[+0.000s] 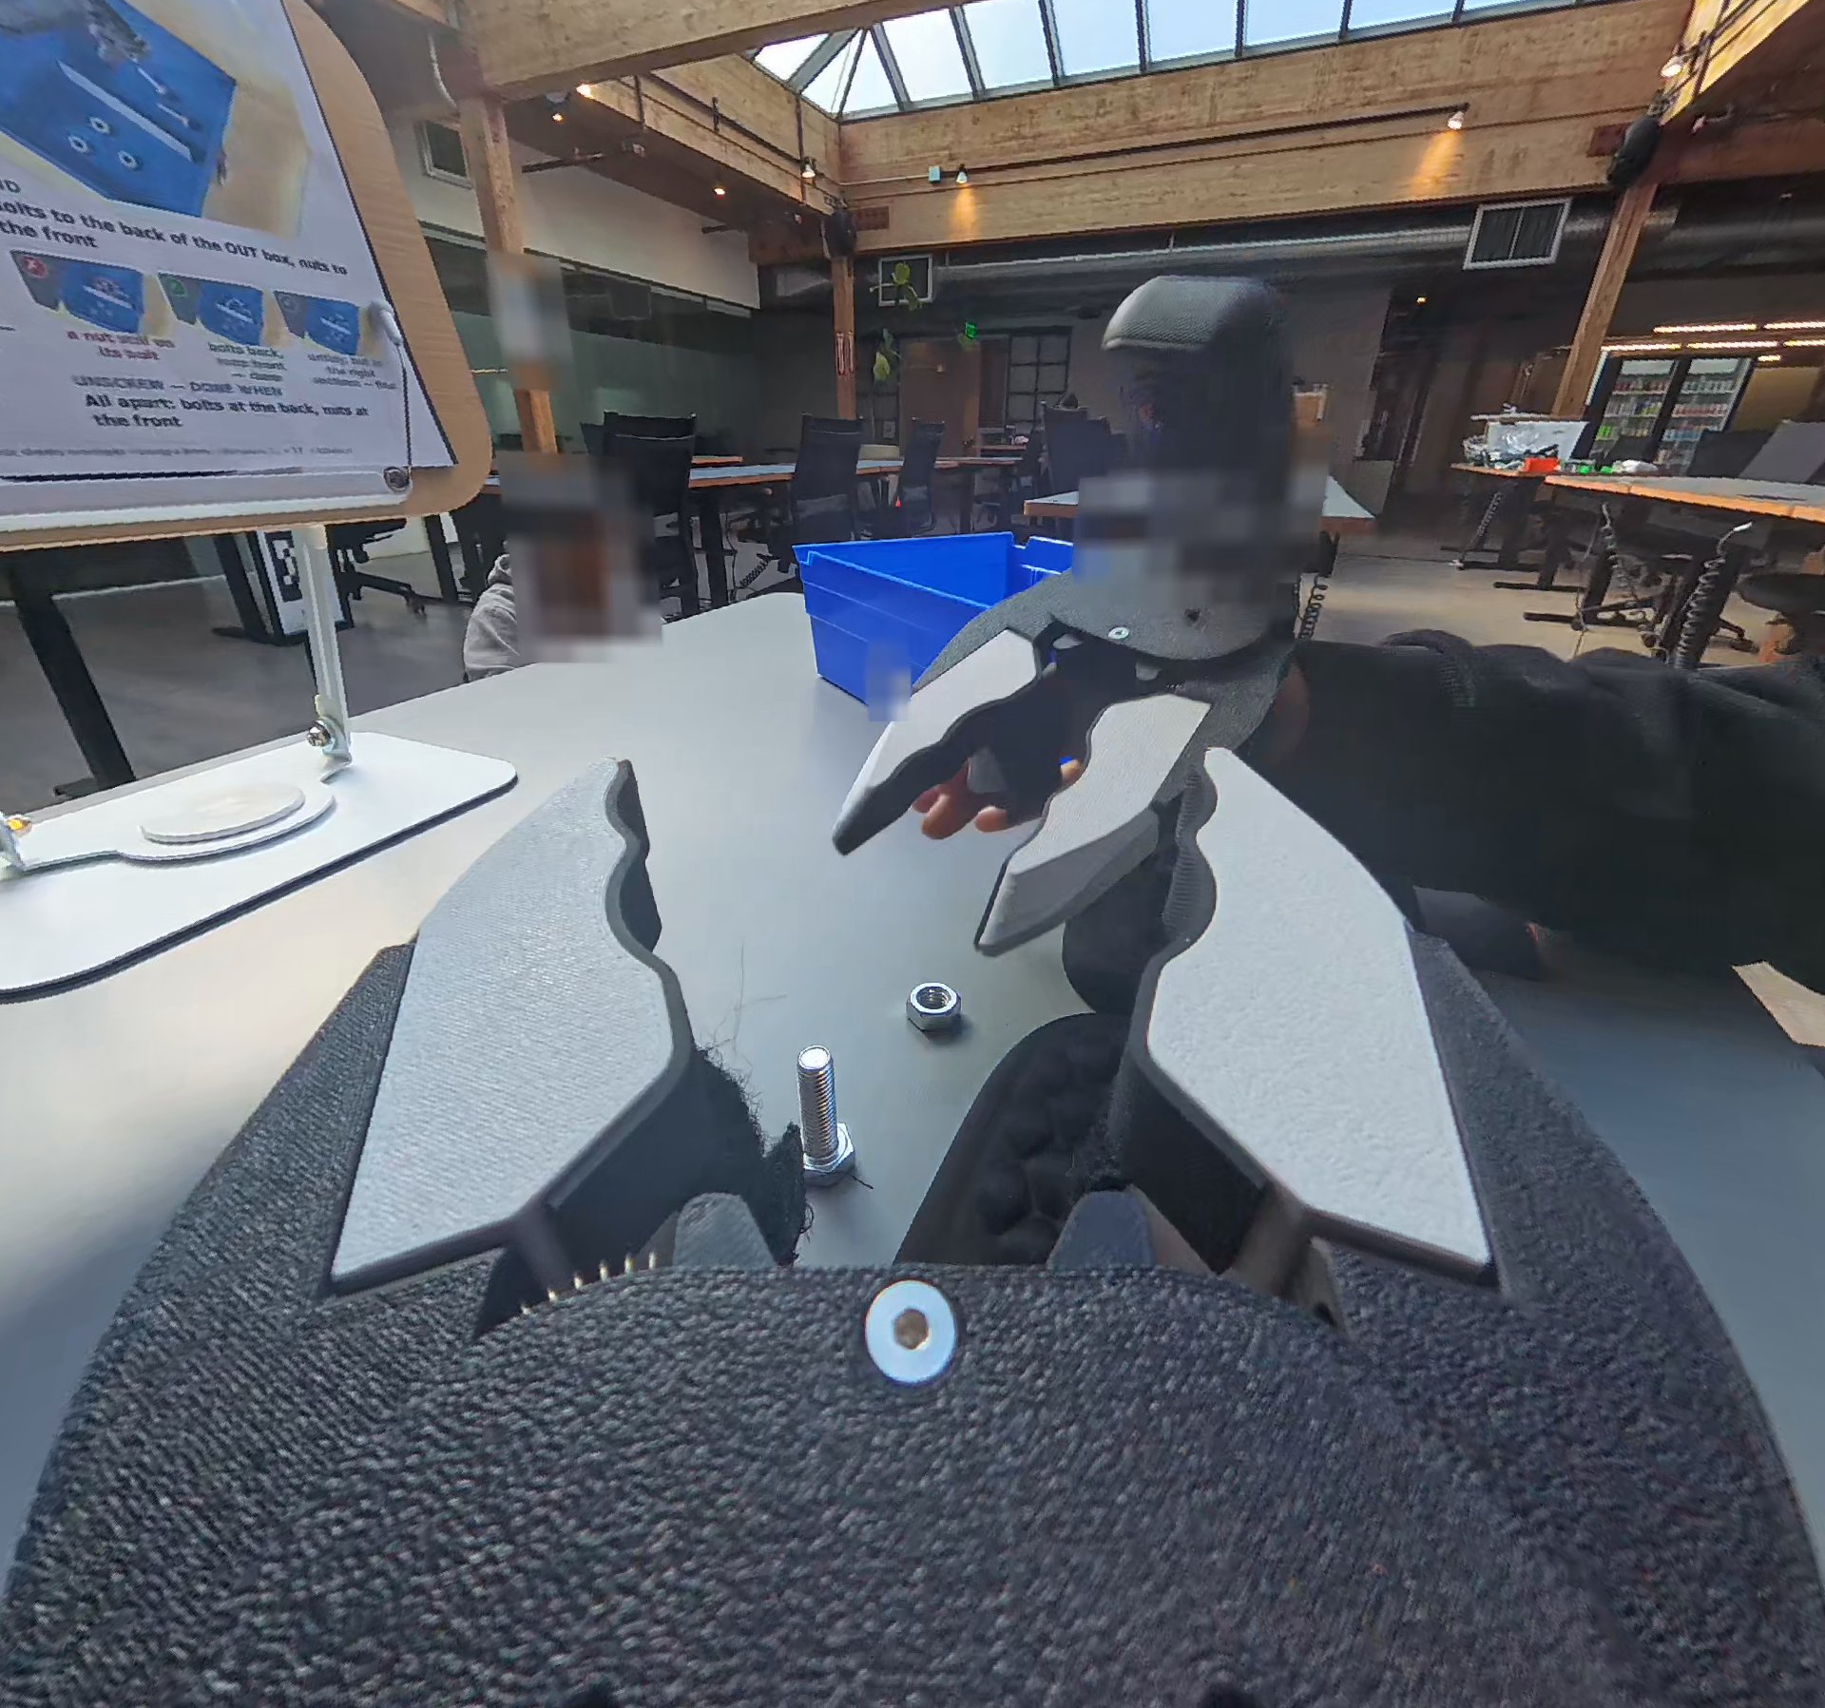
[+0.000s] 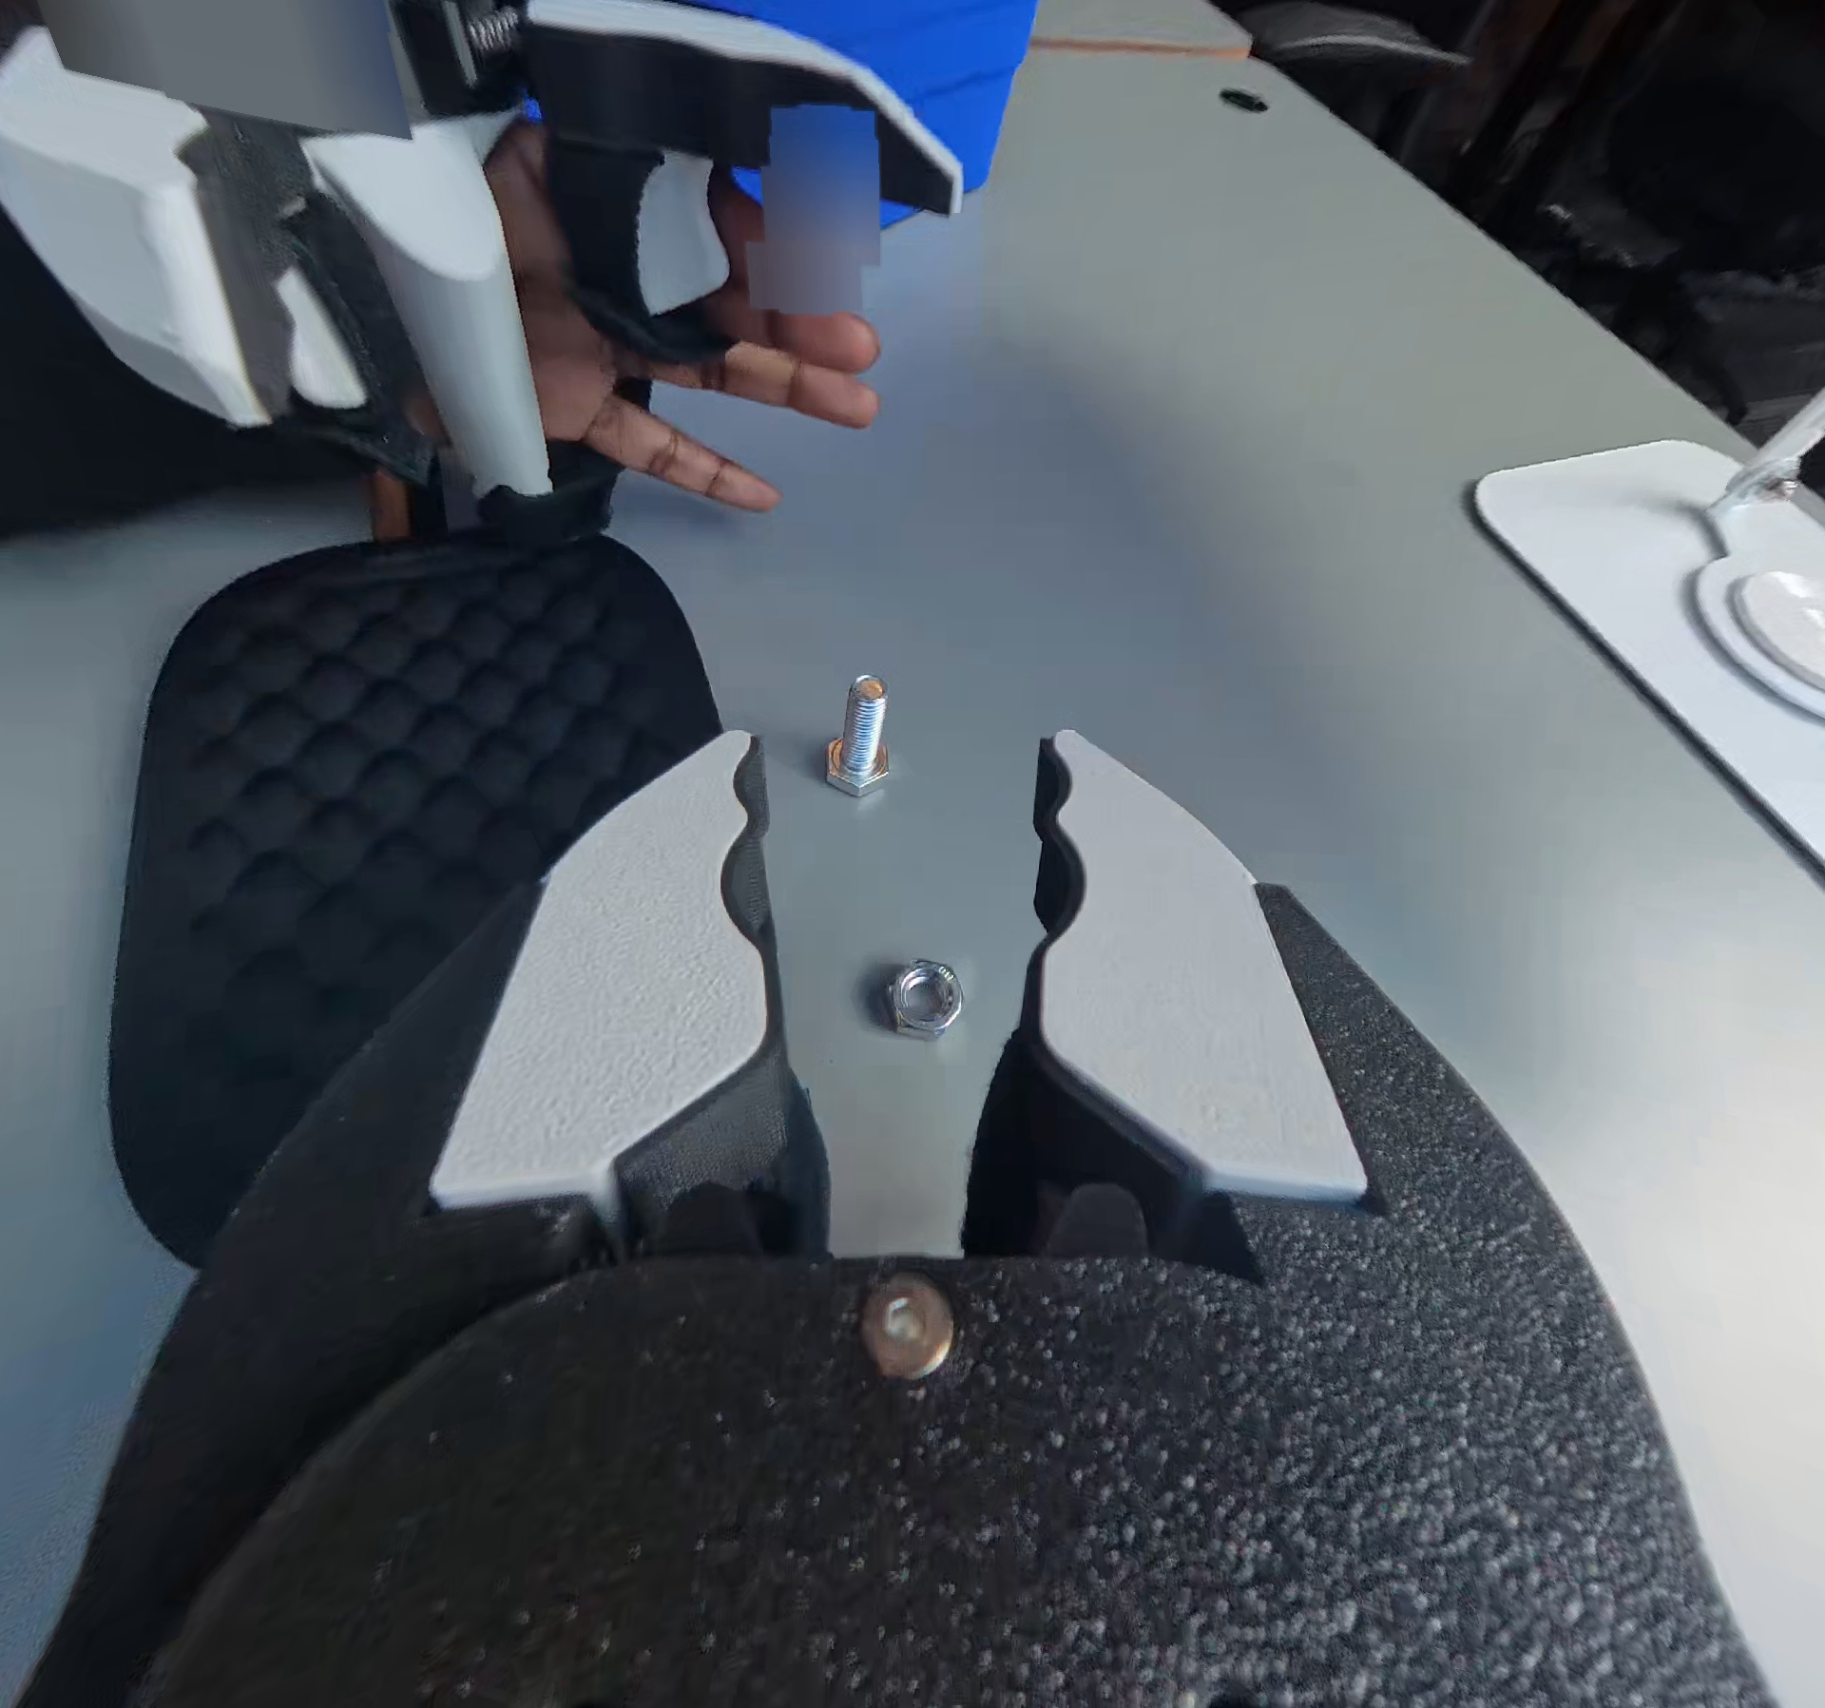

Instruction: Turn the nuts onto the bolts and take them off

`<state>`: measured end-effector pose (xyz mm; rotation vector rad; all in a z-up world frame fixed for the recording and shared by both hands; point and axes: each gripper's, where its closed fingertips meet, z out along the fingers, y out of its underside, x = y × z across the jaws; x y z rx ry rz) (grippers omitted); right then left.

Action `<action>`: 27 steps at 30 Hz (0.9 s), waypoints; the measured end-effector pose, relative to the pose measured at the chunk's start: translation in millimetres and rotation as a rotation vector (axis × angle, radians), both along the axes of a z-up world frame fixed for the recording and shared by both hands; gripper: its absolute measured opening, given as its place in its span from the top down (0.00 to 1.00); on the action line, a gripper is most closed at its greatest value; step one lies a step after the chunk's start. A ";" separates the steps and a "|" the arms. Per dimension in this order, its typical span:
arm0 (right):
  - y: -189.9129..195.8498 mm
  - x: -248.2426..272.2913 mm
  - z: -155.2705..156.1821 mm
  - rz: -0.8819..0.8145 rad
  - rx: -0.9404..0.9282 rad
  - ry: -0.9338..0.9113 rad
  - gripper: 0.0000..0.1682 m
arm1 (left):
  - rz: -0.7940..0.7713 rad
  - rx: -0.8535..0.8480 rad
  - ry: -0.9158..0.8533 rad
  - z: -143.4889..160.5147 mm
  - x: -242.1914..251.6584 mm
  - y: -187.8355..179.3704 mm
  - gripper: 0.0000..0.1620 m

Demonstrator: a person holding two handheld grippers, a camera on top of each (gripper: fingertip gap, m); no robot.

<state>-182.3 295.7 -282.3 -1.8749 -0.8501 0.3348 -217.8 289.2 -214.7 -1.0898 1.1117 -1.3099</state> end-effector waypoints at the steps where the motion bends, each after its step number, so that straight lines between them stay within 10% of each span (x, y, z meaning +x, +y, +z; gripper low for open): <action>1: 4.8 -4.3 -7.8 0.019 -0.019 -0.039 0.71 | -0.003 -0.010 -0.005 0.2 -1.1 0.9 0.37; 15: 23.3 -26.2 -31.8 0.117 -0.064 -0.134 0.94 | -0.015 0.003 0.026 -1.9 -1.7 -2.3 0.38; 27: -9.1 -25.4 100.5 0.166 0.032 0.004 0.95 | -0.131 0.000 0.036 5.0 21.0 -20.6 0.53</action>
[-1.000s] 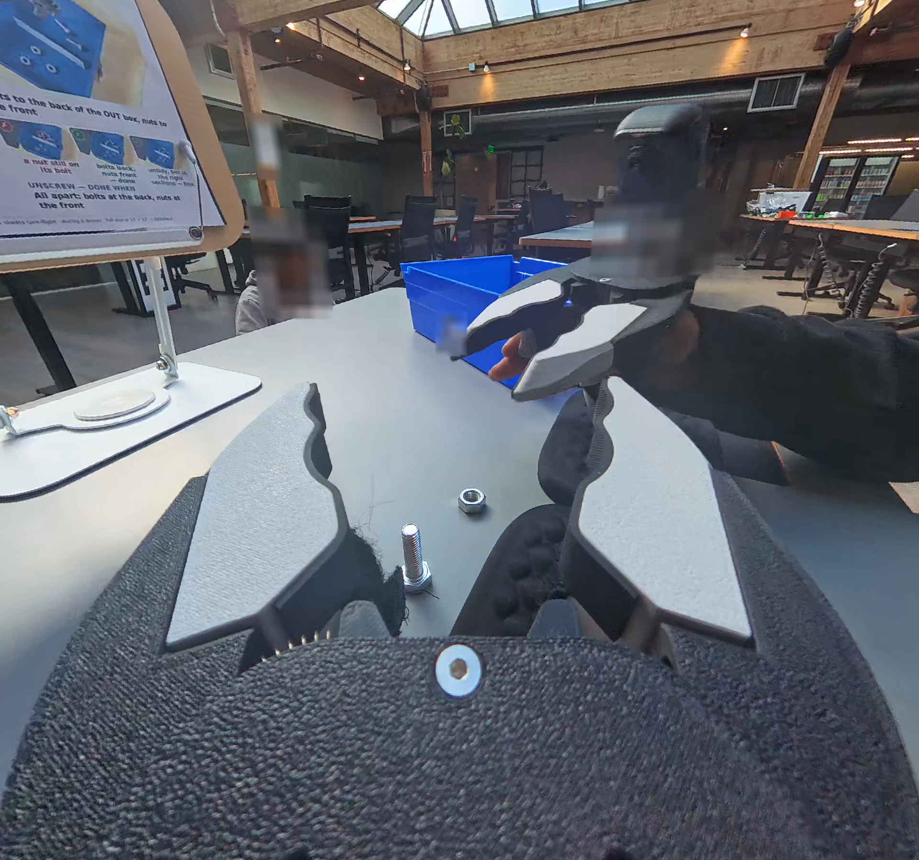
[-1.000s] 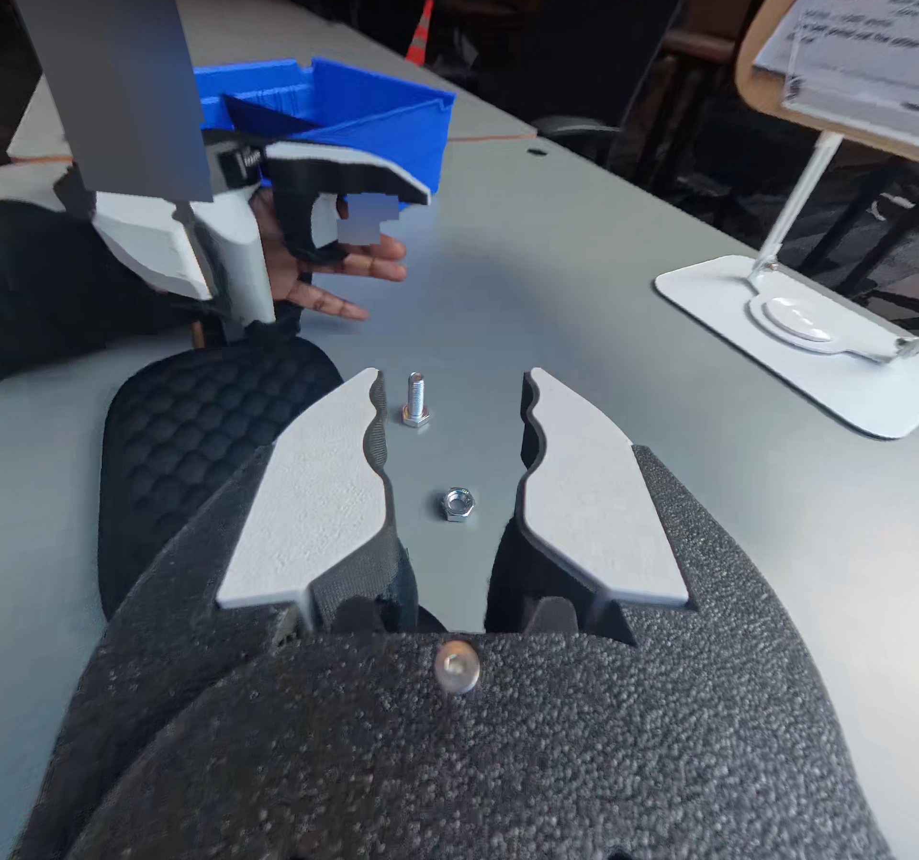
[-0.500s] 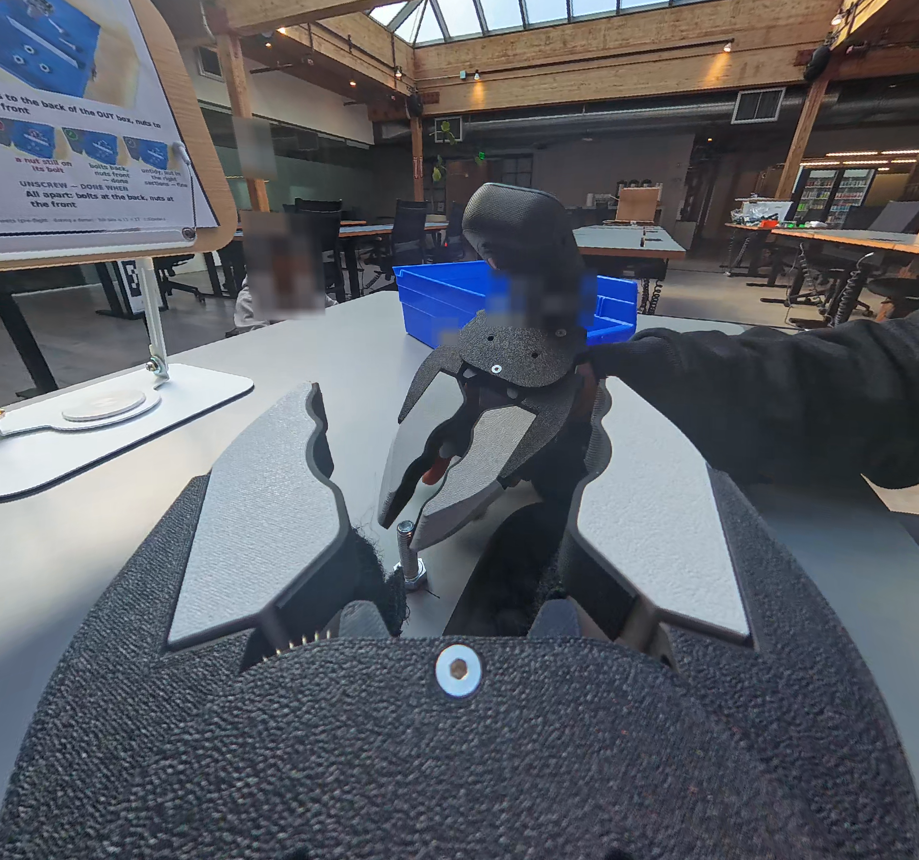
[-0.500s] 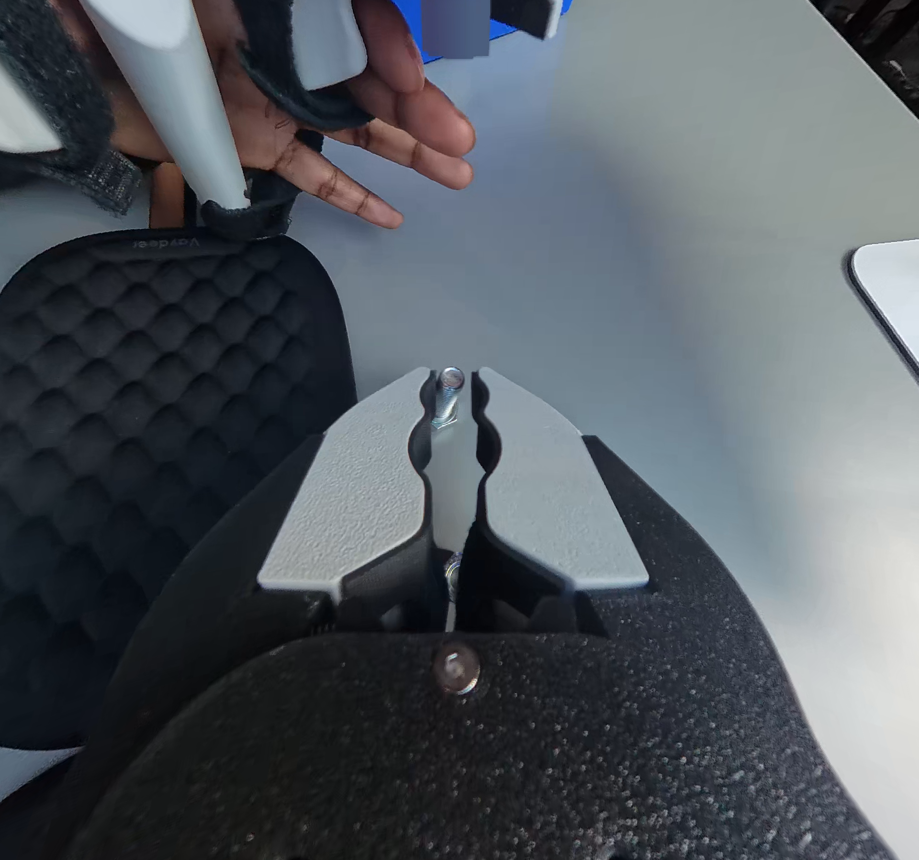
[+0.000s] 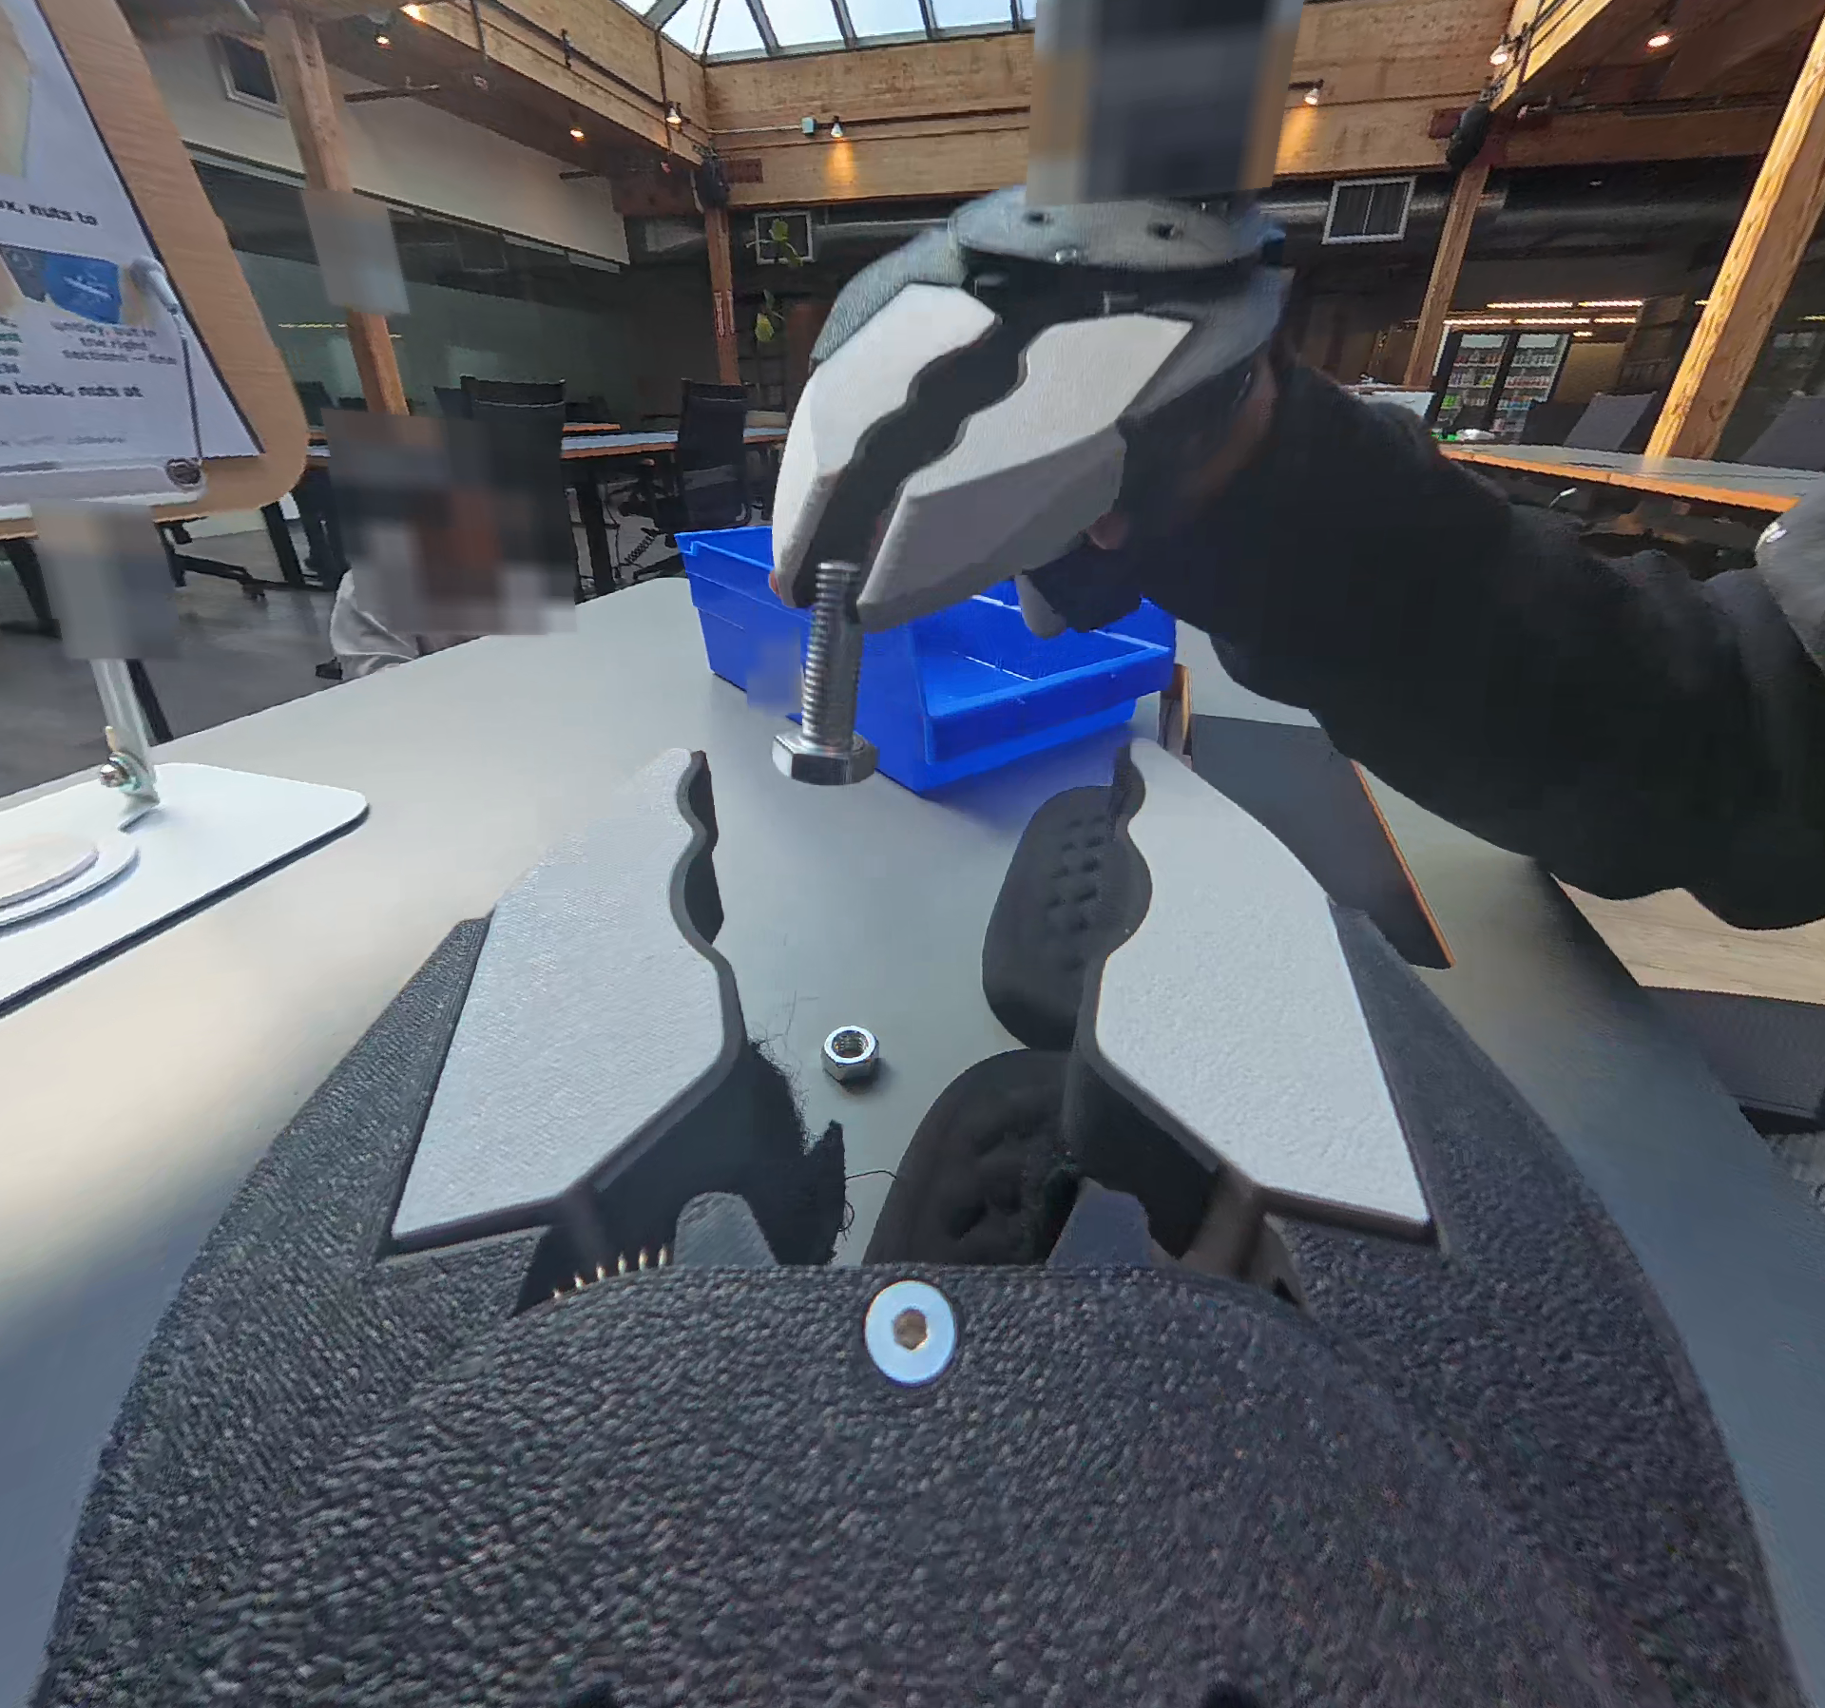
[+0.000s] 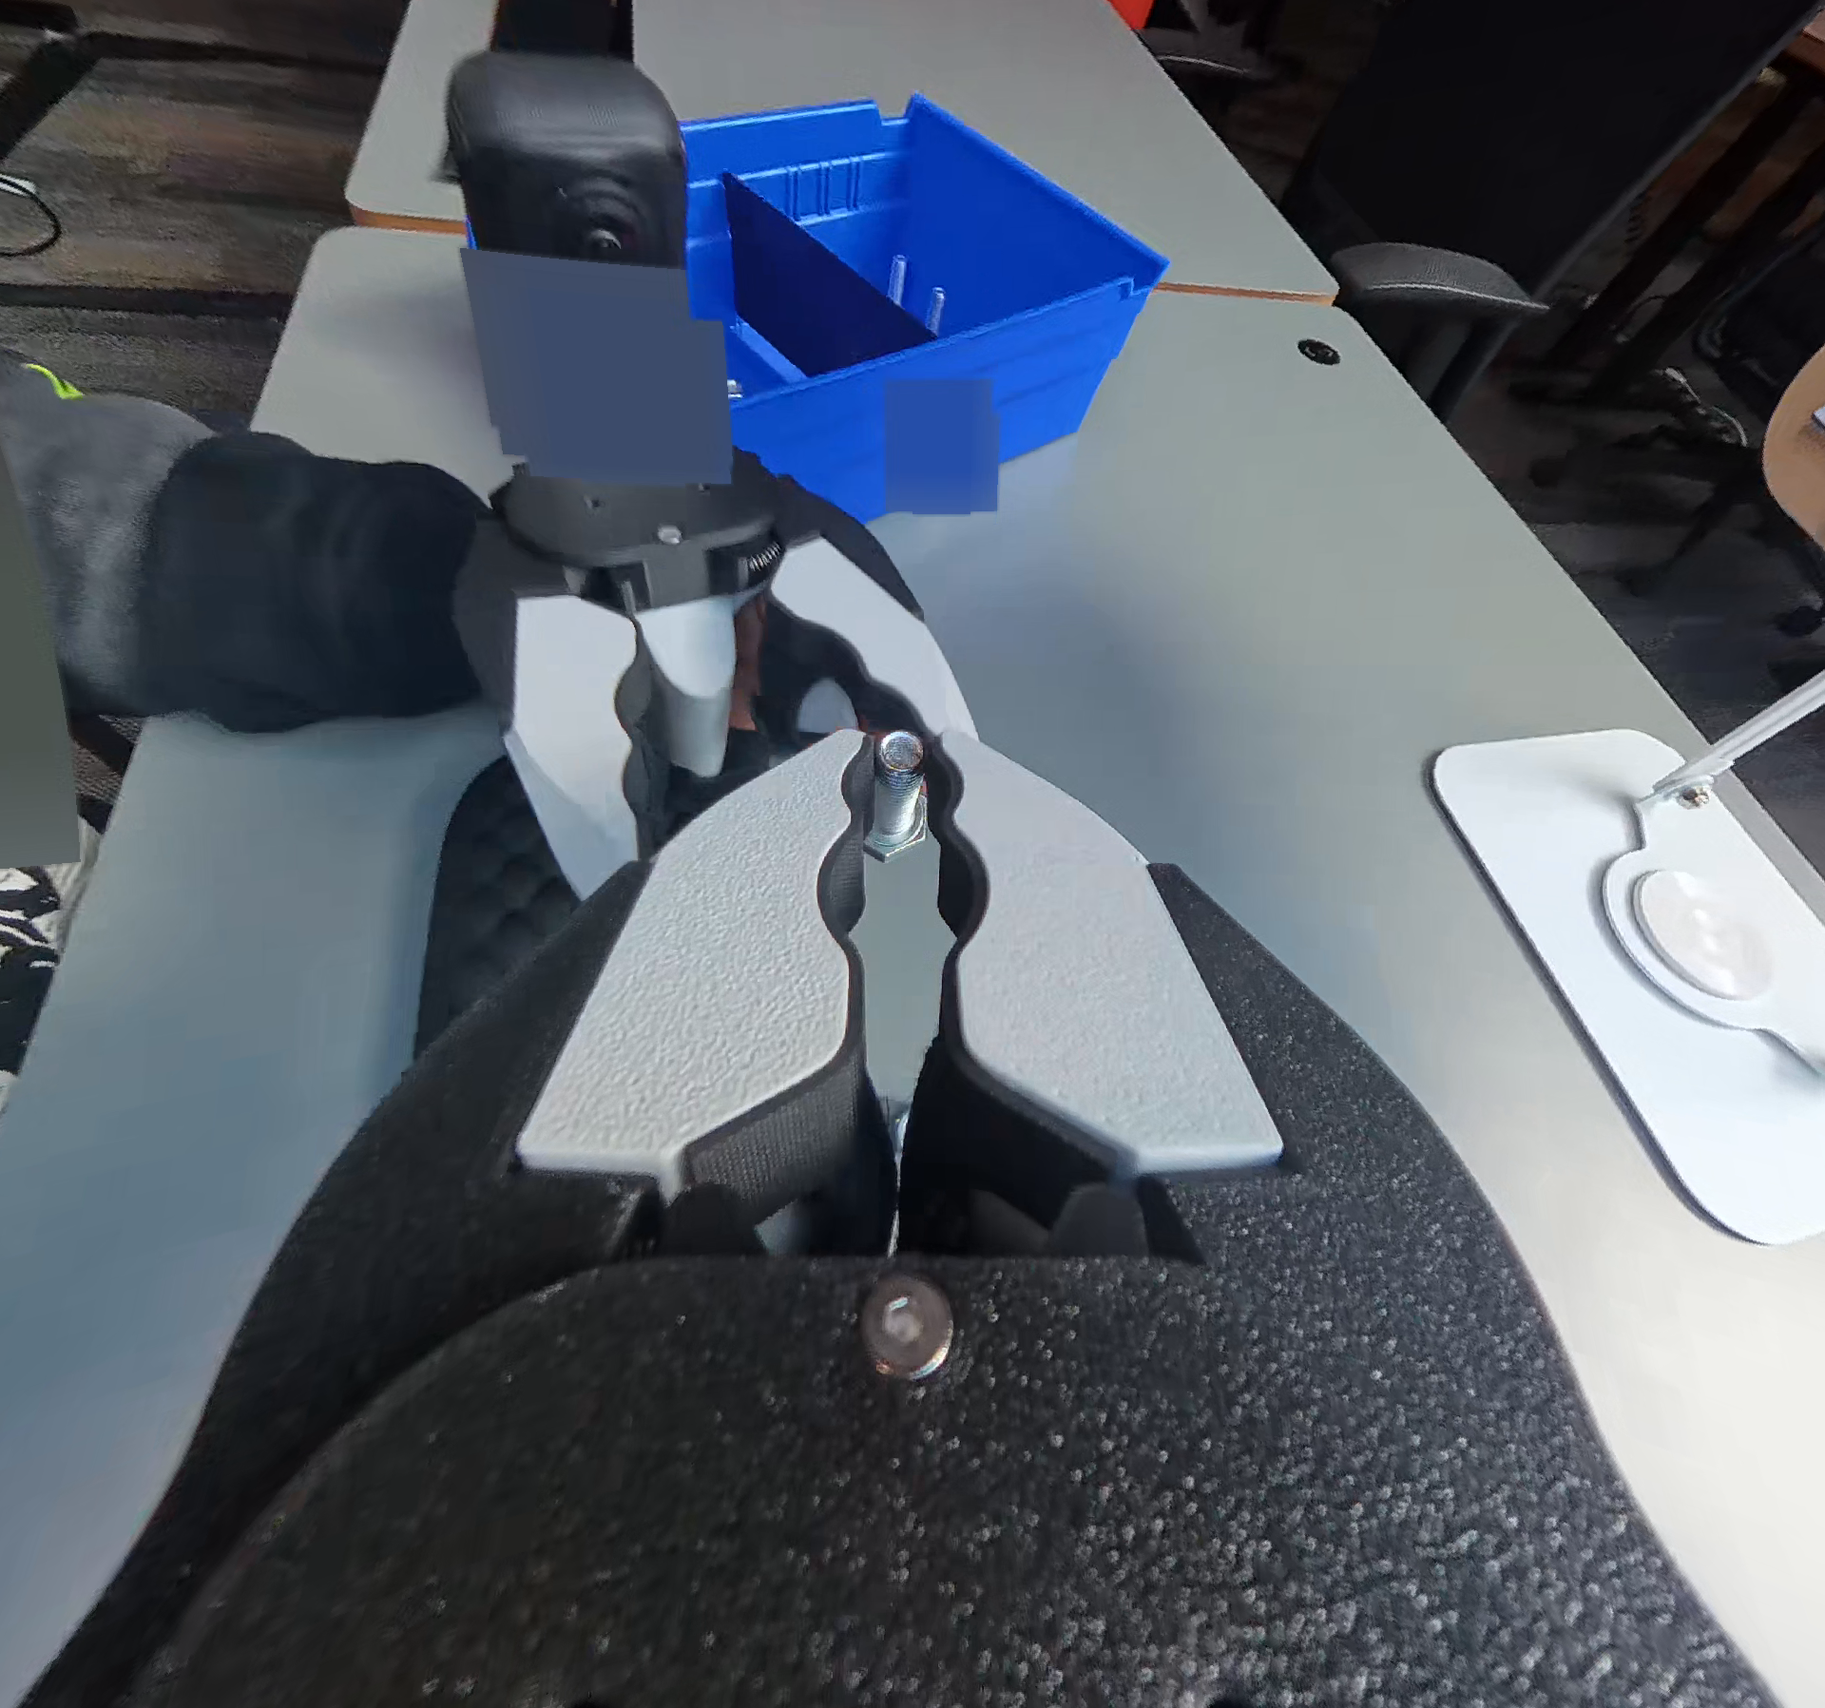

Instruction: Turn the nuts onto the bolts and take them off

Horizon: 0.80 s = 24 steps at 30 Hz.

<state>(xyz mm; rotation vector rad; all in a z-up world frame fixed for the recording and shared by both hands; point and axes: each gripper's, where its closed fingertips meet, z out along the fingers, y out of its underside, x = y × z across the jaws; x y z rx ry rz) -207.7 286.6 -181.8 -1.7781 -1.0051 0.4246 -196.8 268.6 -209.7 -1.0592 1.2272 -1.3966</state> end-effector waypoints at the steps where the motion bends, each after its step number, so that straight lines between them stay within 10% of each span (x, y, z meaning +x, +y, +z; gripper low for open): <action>1: -2.6 -1.7 3.2 0.005 -0.009 0.005 0.95 | -0.018 -0.001 0.010 -1.8 4.1 -4.4 0.55; 24: -10.2 -0.9 -12.6 -0.086 -0.102 -0.006 0.95 | 0.111 0.019 0.086 -17.8 26.8 -0.2 0.84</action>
